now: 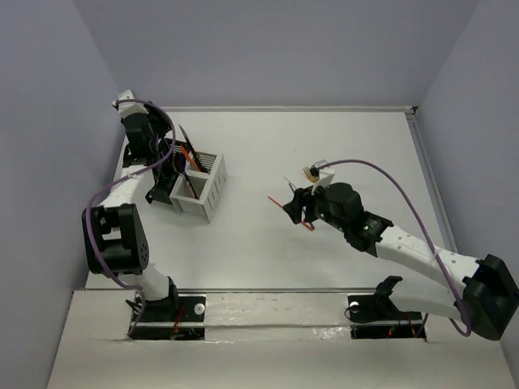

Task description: Sort the eating utensils into containers

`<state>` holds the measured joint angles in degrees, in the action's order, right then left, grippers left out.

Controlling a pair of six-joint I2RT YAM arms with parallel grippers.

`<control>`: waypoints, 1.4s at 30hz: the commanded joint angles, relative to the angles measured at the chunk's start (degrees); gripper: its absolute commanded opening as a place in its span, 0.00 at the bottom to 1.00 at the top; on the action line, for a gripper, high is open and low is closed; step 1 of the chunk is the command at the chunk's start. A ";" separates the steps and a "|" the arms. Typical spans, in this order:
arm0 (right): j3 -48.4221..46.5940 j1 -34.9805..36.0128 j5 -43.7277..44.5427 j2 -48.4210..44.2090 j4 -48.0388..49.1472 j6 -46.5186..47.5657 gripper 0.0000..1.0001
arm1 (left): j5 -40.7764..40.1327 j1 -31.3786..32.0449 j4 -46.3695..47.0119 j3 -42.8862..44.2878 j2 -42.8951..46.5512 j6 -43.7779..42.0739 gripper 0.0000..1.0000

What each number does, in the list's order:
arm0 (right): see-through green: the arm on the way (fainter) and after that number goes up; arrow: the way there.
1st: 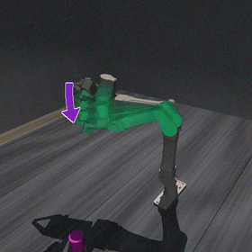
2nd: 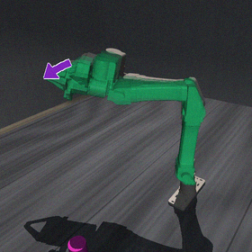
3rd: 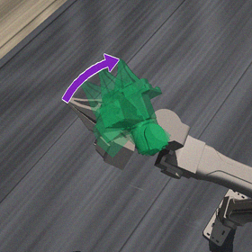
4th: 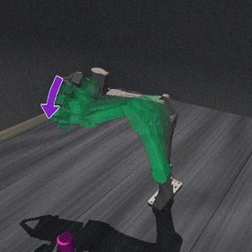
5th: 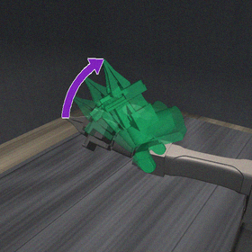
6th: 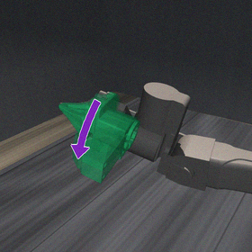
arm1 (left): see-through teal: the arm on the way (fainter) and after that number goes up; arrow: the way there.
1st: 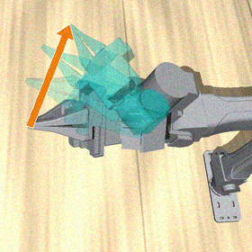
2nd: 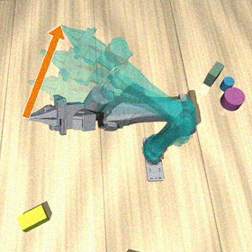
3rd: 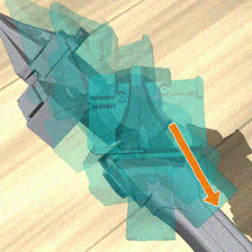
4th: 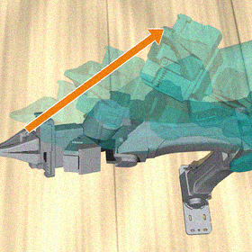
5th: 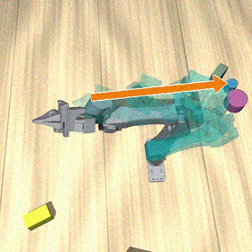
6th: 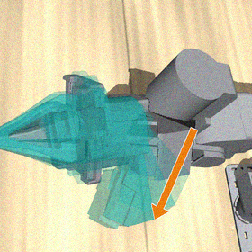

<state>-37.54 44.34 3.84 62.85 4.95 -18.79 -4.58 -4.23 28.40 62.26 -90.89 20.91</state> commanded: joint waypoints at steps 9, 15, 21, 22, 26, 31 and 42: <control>-1.66 -2.32 8.12 1.31 -2.22 0.60 0.58 | 3.34 0.62 1.92 0.15 14.67 6.42 0.80; -4.55 -12.86 5.31 3.42 -9.68 -1.87 0.56 | 9.23 8.87 -3.35 -0.47 22.85 10.20 0.83; -8.86 -22.78 3.38 8.41 -16.02 -0.48 0.57 | 19.60 17.49 -12.39 -1.18 31.81 9.42 0.84; -9.56 -24.02 2.85 9.47 -16.72 0.23 0.57 | 20.65 18.28 -14.15 -1.44 32.79 8.46 0.84; -14.22 -29.48 -1.72 16.59 -19.97 4.01 0.59 | 26.27 18.82 -19.79 -6.52 39.81 5.99 0.88; -18.79 -30.63 -6.04 25.47 -21.47 8.24 0.61 | 32.51 18.82 -22.07 -13.56 48.08 3.44 0.94; -30.13 -30.63 -6.21 36.73 -27.00 13.60 0.63 | 38.24 18.82 -23.48 -18.66 53.01 2.21 0.95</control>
<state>-64.03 13.56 -0.03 98.30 -19.09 -8.27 30.68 14.63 3.66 43.81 -38.39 24.69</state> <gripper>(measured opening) 0.628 0.948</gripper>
